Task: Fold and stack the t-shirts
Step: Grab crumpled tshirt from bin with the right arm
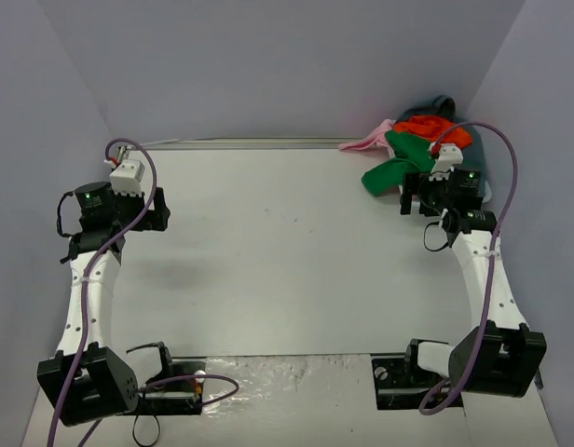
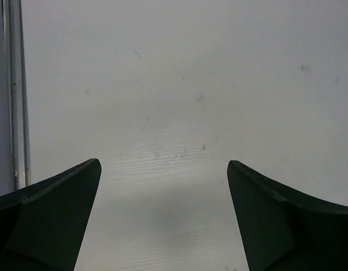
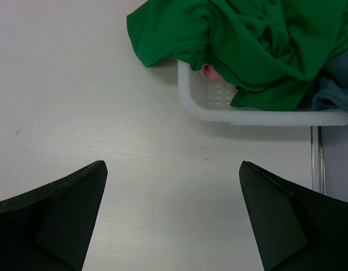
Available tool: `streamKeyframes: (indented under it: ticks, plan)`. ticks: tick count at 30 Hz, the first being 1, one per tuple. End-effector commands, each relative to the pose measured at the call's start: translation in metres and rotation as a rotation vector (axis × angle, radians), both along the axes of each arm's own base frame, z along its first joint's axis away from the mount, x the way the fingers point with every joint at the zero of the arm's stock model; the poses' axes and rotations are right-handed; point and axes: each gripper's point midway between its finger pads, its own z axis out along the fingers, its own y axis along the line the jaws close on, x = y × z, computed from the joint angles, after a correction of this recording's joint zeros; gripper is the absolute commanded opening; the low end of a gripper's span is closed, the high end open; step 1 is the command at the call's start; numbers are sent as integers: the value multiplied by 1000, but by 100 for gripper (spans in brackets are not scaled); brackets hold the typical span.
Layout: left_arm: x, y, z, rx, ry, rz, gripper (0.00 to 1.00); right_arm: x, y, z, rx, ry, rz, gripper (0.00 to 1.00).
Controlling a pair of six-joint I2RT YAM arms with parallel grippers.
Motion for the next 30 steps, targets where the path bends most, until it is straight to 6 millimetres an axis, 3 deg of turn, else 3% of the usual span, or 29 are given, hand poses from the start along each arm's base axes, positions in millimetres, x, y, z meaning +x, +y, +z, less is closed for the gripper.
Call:
streamKeyframes:
  ticks: [1, 4, 7, 11, 17, 21, 22, 23, 24, 25, 27, 28, 30]
  plan:
    - [-2, -6, 18, -16, -38, -20, 94, -6, 9, 26, 64, -91, 39, 100]
    - [-2, -5, 18, -16, -42, -11, 94, -11, 27, 11, 110, -57, 171, 100]
    - [1, -5, 15, -20, -37, -13, 94, -12, 31, -3, 113, -24, 210, 100]
    - [2, 3, 12, 8, -24, 20, 94, -10, 35, -3, 109, -24, 237, 100]
    - [3, -2, 9, -11, -6, 2, 94, -8, 40, -3, 39, -27, 235, 100]
    - [3, -1, 7, -11, -1, 7, 94, 10, 55, 6, -104, -28, 227, 100]
    - [3, -3, 7, -14, -3, 0, 94, 18, 57, 19, -137, -46, 220, 100]
    - [3, -2, 6, -15, -1, 0, 94, 27, 57, 14, -178, -19, 208, 100]
    - [3, -2, 6, -13, -5, -1, 94, 34, 54, 17, -192, -14, 195, 100]
    - [3, -3, 5, -12, -2, -5, 94, 46, 52, 41, -203, -50, 172, 100]
    - [3, -2, 4, -6, 0, -3, 94, 68, 38, 42, -250, -24, 96, 100]
    - [3, -1, 2, -2, 4, -3, 94, 79, 31, 67, -269, -66, 48, 100]
    - [3, -1, 1, -3, 8, -4, 94, 96, 17, 67, -316, -41, -33, 100]
